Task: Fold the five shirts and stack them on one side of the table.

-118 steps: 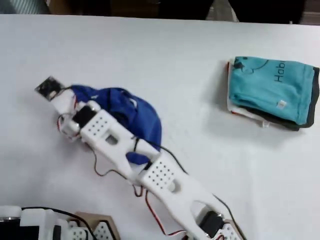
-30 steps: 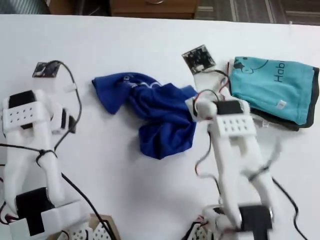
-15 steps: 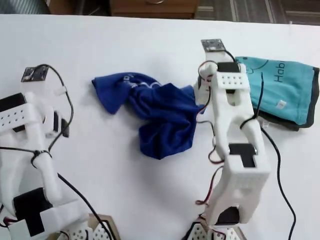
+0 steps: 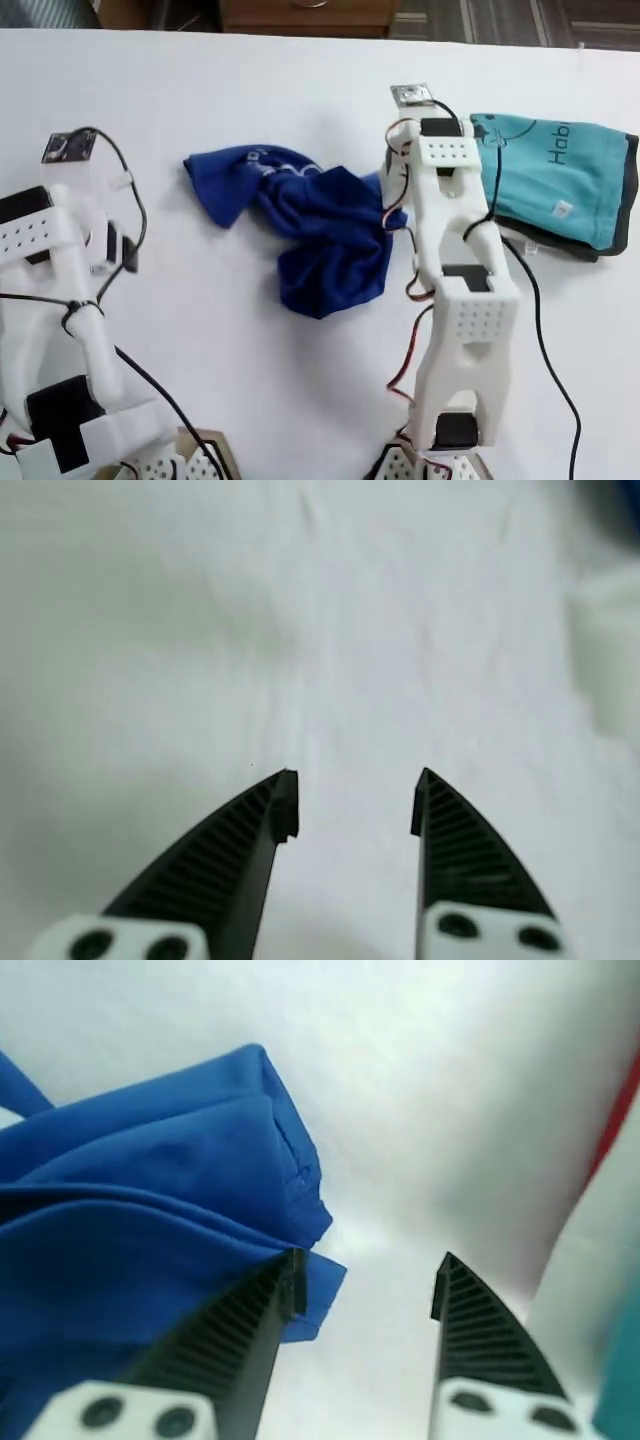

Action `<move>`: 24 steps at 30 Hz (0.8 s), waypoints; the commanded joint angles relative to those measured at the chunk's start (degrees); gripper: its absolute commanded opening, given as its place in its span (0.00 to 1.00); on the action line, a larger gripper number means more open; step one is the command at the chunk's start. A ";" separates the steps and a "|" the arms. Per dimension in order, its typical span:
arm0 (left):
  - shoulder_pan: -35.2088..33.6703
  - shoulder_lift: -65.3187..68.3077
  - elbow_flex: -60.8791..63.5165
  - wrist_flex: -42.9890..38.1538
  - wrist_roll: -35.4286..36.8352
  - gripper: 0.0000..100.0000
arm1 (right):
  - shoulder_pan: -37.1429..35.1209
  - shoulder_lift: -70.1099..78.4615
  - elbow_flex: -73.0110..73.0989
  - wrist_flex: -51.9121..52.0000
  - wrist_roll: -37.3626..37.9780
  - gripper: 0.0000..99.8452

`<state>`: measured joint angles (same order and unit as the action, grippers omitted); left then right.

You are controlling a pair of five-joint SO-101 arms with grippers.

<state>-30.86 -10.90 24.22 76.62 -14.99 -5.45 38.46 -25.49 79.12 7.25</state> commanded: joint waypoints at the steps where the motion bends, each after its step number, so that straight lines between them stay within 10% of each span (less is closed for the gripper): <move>1: -0.53 -2.11 -1.98 -1.14 0.18 0.21 | -1.27 0.57 -3.96 1.19 -0.44 0.21; 24: -0.53 -2.02 0.22 -3.52 0.09 0.21 | -5.32 6.55 -13.19 9.19 -0.44 0.21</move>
<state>-30.86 -10.90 24.22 74.59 -14.99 -9.85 45.14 -36.57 89.32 7.25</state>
